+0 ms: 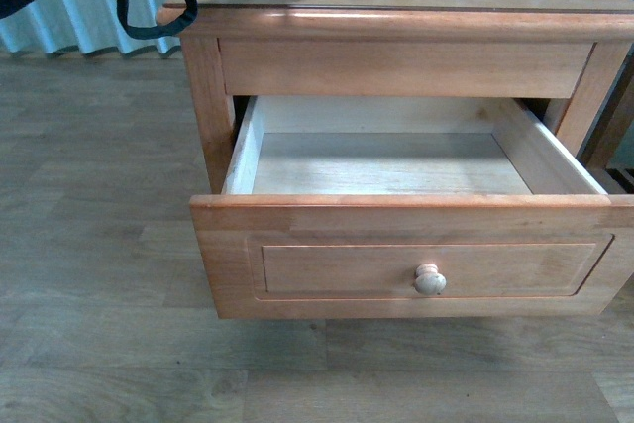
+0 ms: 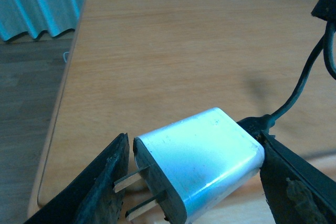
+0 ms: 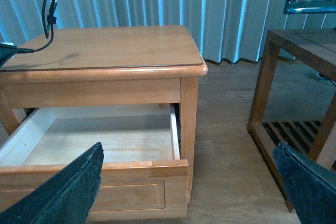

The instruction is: Put charger into drawer

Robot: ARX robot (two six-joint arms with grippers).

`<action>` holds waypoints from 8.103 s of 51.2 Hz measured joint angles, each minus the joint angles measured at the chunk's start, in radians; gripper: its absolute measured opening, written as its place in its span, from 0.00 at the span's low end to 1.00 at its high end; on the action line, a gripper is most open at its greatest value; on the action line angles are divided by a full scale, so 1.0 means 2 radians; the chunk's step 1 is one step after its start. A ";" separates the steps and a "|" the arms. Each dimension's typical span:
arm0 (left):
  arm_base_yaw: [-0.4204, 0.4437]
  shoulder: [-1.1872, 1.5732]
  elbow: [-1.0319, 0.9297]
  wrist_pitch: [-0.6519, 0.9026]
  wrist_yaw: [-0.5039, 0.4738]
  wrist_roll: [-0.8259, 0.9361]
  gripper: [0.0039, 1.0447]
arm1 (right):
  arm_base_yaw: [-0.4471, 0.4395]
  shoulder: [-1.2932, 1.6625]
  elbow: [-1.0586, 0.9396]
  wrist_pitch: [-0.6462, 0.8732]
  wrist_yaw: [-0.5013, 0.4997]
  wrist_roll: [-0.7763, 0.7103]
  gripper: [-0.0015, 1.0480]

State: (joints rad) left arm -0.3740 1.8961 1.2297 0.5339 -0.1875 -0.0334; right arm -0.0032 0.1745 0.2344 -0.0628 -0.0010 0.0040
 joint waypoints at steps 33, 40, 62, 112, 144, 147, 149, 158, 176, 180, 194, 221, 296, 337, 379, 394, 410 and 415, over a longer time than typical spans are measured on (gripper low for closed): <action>-0.091 -0.009 -0.114 0.015 0.030 0.007 0.64 | 0.000 0.000 0.000 0.000 0.000 0.000 0.92; -0.095 0.033 -0.097 0.008 0.030 0.002 0.64 | 0.000 0.000 0.000 0.000 0.000 0.000 0.92; -0.096 0.132 -0.004 -0.022 0.002 -0.018 0.66 | 0.000 0.000 0.000 0.000 0.000 0.000 0.92; 0.033 -0.371 -0.305 -0.025 -0.001 0.027 0.95 | 0.000 0.000 0.000 0.000 0.000 0.000 0.92; 0.353 -0.845 -0.515 -0.327 0.187 -0.029 0.95 | 0.000 0.000 0.000 0.000 0.000 0.000 0.92; 0.354 -0.847 -0.515 -0.327 0.187 -0.032 0.95 | 0.000 0.000 0.000 0.000 0.000 0.000 0.92; 0.354 -0.847 -0.515 -0.327 0.188 -0.033 0.95 | 0.000 0.000 0.000 0.000 0.000 0.000 0.92; 0.360 -0.863 -0.537 -0.273 0.245 -0.011 0.81 | 0.000 0.000 0.000 0.000 0.000 0.000 0.92; 0.258 -0.909 -0.575 -0.268 0.155 0.012 0.19 | 0.000 0.000 0.000 0.000 0.000 0.000 0.92; 0.207 -0.916 -0.579 -0.270 0.099 0.013 0.06 | 0.000 0.000 0.000 0.000 0.000 0.000 0.92; 0.189 -0.933 -0.596 -0.269 0.094 0.014 0.04 | 0.000 0.000 0.000 0.000 0.000 0.000 0.92; 0.188 -0.947 -0.609 -0.269 0.094 0.014 0.04 | 0.000 0.000 0.000 0.000 0.000 0.000 0.92; 0.188 -0.947 -0.609 -0.269 0.094 0.015 0.95 | 0.239 0.739 0.248 0.075 0.138 0.166 0.92; 0.188 -0.947 -0.609 -0.269 0.094 0.015 0.95 | 0.195 0.886 0.369 0.159 0.197 0.164 0.92; 0.188 -0.947 -0.609 -0.269 0.094 0.015 0.95 | 0.165 1.006 0.518 0.156 0.250 0.293 0.92; 0.188 -0.947 -0.609 -0.269 0.094 0.015 0.95 | 0.170 1.014 0.543 0.148 0.259 0.302 0.92; 0.188 -0.947 -0.609 -0.269 0.094 0.015 0.95 | 0.175 1.016 0.546 0.152 0.260 0.303 0.92; 0.188 -0.947 -0.609 -0.269 0.094 0.015 0.95 | 0.175 1.017 0.546 0.160 0.257 0.304 0.92</action>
State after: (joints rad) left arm 0.0025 0.0013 0.0124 -0.0048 0.0006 -0.0040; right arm 0.3462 2.2093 1.3266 0.2565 0.5125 0.6113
